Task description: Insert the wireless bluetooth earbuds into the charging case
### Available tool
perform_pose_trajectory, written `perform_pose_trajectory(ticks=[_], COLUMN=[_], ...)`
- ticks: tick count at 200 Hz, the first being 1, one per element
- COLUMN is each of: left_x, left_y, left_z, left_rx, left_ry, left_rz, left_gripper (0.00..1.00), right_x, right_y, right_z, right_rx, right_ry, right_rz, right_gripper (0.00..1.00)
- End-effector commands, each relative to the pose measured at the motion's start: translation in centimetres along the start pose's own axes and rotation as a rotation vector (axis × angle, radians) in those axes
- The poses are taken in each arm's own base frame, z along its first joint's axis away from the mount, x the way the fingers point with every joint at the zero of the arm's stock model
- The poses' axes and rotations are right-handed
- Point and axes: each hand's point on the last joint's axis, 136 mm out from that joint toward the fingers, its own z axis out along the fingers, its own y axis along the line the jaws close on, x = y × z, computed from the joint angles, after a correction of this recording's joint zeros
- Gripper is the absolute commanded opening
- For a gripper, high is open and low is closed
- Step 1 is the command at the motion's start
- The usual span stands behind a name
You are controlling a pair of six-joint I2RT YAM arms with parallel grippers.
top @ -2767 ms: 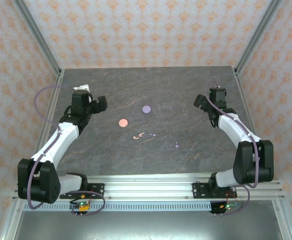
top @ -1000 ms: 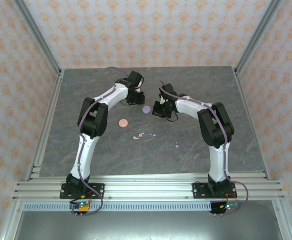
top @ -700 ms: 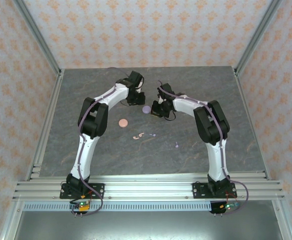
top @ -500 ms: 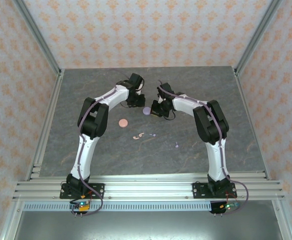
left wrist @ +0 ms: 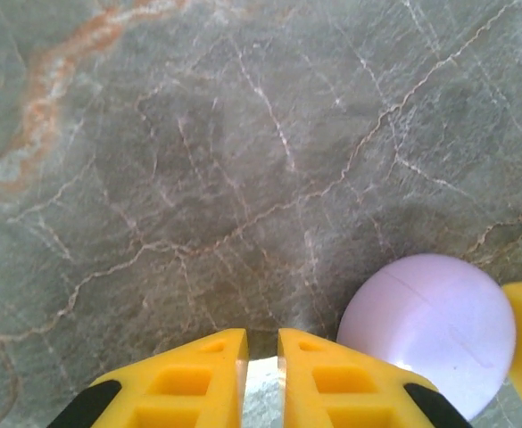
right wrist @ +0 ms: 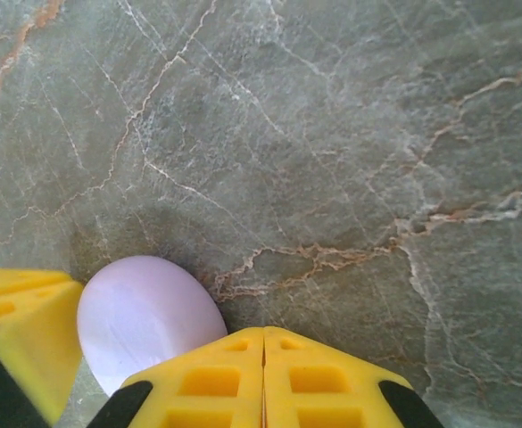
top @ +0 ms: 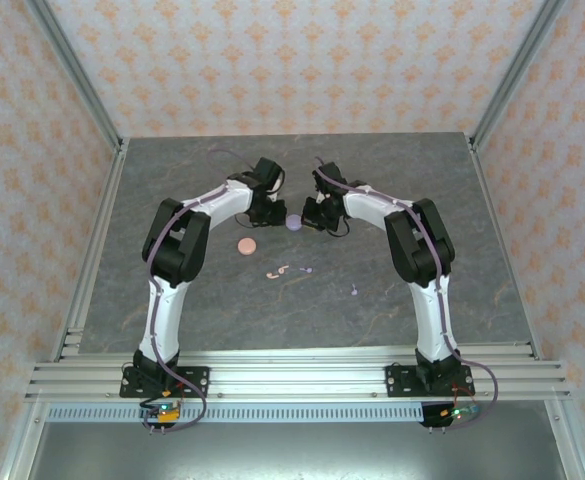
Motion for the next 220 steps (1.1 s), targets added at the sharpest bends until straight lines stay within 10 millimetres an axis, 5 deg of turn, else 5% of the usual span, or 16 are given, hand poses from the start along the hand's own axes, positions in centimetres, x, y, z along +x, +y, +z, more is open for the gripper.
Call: perform_pose_trajectory(ticks=[1,47,72,154,220], left_x=[1.8,2.7,2.5,-2.6,-4.1], left_y=[-0.2,-0.7,0.8,0.4,-1.4], left_z=[-0.7,-0.7,-1.3,-2.5,0.0], left_rx=[0.002,0.041,-0.045,-0.104,-0.026], left_ry=[0.034,0.042,0.018,-0.058,-0.021], left_rz=[-0.009,-0.015,-0.030,-0.011,-0.004], left_gripper=[0.18,0.18,0.18,0.07,0.05], right_x=[-0.2,-0.5,-0.7,0.7,1.6], right_y=[-0.5,-0.4,-0.9,0.7,1.3], right_z=[0.3,0.4,0.0,-3.5,-2.1], right_rx=[0.051,0.059,0.097,0.015,-0.059], right_ry=[0.002,0.003,-0.015,-0.013,0.034], right_rz=[-0.001,-0.004,0.002,-0.026,0.001], right_gripper=[0.09,0.09,0.09,0.09,0.08])
